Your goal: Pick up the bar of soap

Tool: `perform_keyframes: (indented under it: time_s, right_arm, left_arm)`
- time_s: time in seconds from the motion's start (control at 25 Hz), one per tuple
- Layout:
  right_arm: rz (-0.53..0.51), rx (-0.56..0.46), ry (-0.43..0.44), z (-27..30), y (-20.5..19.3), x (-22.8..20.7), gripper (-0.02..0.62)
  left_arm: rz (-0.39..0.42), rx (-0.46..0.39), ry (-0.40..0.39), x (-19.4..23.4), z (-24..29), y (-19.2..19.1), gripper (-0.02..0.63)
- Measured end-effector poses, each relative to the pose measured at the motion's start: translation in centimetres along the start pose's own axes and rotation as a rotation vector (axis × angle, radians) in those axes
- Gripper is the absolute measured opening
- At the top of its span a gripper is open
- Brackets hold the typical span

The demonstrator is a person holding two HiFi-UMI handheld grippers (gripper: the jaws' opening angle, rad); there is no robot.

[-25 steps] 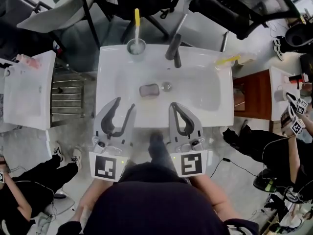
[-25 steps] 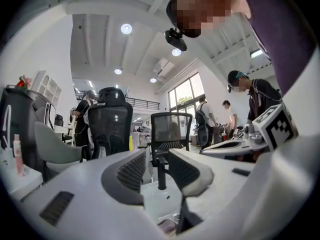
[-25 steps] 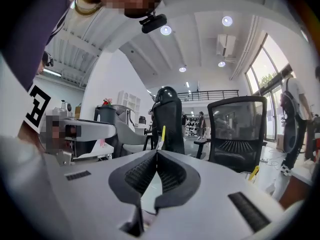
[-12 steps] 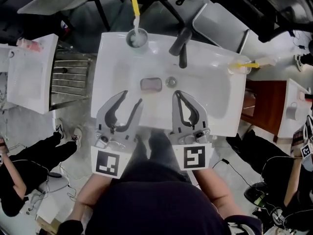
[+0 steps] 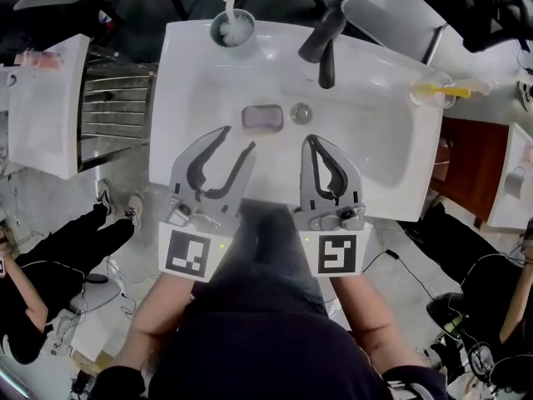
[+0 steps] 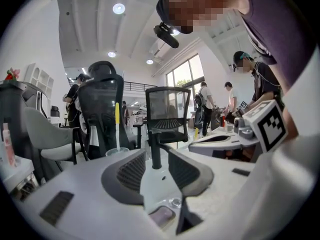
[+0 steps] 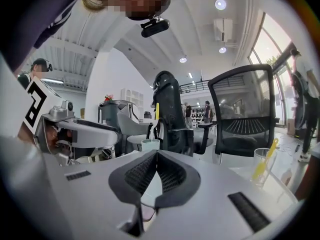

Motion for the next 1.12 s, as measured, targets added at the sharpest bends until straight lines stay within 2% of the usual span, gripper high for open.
perform_keyframes:
  time_s: [0.56,0.8,0.96,1.12]
  right_arm:
    - [0.047,0.075,-0.051,2.8,-4.9,0.7,0.017]
    - [0.057,0.114,-0.060,3.7,-6.7,0.6,0.017]
    - [0.066,0.113,-0.066,4.1,-7.4,0.4,0.017]
    - [0.075,0.135,-0.079,4.2,-8.4,0.0,0.017]
  left_arm:
    - [0.106,0.104,-0.176,1.3,5.8,-6.3,0.124]
    - [0.130,0.208,-0.253,0.9,8.4,-8.9,0.124]
    - [0.205,0.257,-0.269,0.8,10.0,-10.0,0.124]
    - [0.246,0.322,-0.305,0.6,10.8,-11.4,0.124]
Point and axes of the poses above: the fingertips, and each gripper's own axes: z forward along the fingers, x to its left, y out of its top, the point moved 5 cm from there along -z, backward along the fingers, and after that the axes turned 8 degrees about x, right-handed, at the moved point
